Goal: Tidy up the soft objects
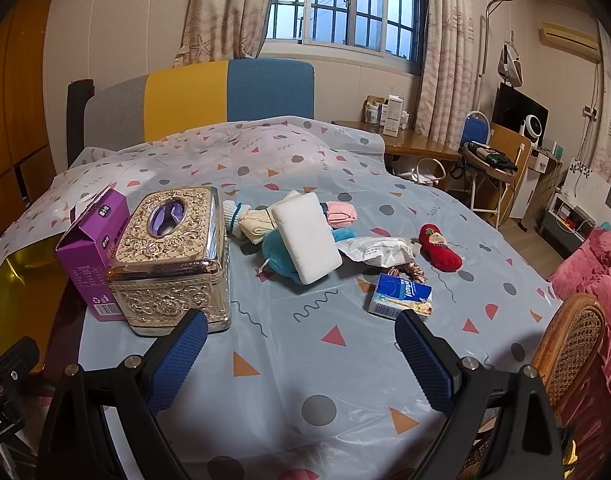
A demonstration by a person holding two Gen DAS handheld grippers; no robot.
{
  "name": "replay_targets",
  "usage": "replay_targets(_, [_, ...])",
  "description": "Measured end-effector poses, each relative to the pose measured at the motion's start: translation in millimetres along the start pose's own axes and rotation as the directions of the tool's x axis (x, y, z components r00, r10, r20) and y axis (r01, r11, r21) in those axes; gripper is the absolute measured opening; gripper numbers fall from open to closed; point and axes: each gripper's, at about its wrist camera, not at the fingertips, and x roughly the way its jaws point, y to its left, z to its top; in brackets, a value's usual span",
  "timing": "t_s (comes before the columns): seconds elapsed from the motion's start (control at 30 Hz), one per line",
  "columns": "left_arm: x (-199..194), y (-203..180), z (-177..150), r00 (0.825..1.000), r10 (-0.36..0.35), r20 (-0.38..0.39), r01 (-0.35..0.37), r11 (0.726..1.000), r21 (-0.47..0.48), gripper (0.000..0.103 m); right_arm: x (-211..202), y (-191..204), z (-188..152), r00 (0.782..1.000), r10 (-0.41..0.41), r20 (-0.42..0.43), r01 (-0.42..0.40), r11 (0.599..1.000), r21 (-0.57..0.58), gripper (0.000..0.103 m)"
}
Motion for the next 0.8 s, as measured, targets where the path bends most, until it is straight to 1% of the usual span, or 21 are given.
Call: replay_targets(0.8, [0.0,1.3,-2.3,1.0,-0.005,-0.009,0.005,1.0,-0.002,0.103,0.7,1.8,-0.5,1.0,0.006,0.0,-0.006,1.0,-0.008,0.097])
